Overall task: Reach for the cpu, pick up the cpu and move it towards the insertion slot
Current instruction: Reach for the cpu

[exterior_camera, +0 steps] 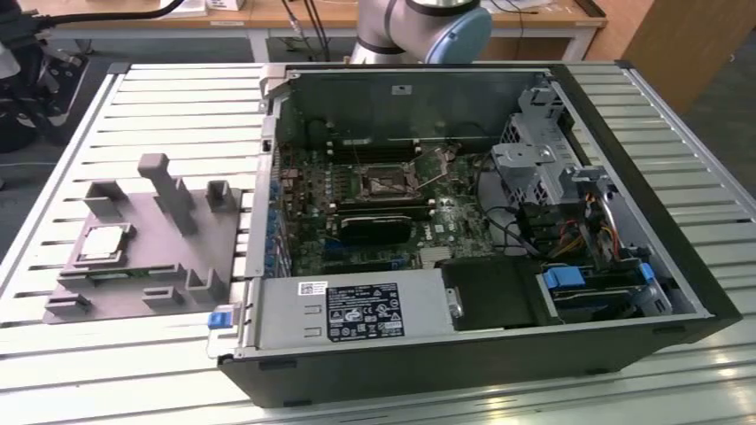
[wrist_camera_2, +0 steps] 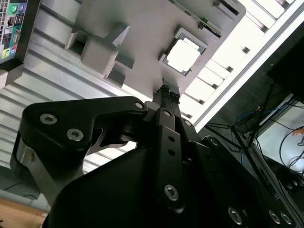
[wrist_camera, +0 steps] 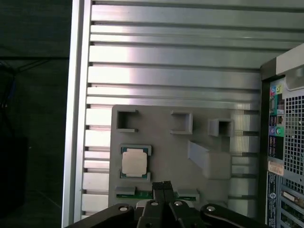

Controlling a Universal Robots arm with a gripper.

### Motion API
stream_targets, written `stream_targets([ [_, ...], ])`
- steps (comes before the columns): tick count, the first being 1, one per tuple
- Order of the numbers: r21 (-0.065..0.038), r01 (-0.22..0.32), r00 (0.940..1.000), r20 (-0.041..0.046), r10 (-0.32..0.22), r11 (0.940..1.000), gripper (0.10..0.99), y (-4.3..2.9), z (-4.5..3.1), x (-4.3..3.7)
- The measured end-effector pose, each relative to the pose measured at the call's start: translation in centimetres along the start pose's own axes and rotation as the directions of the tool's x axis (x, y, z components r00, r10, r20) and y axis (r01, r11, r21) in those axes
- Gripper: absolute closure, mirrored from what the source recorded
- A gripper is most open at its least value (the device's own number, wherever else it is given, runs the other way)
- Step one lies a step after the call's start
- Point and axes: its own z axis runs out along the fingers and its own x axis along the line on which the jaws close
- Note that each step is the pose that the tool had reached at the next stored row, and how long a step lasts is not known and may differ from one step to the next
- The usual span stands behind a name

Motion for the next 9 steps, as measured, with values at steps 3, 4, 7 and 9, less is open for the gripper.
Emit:
stream_targets([
  [3,0.001,0.0,1.0,0.0001,0.0,1.0,0.98,-0.06,0.16,0.5],
  [4,0.001,0.0,1.0,0.0001,0.0,1.0,0.98,-0.11,0.25,0.7],
  [7,0.001,0.0,1.0,0.0001,0.0,1.0,0.98,-0.29,0.49,1.15],
  [9,0.001,0.0,1.0,0.0,0.0,1.0,0.98,-0.44,0.64,1.34],
])
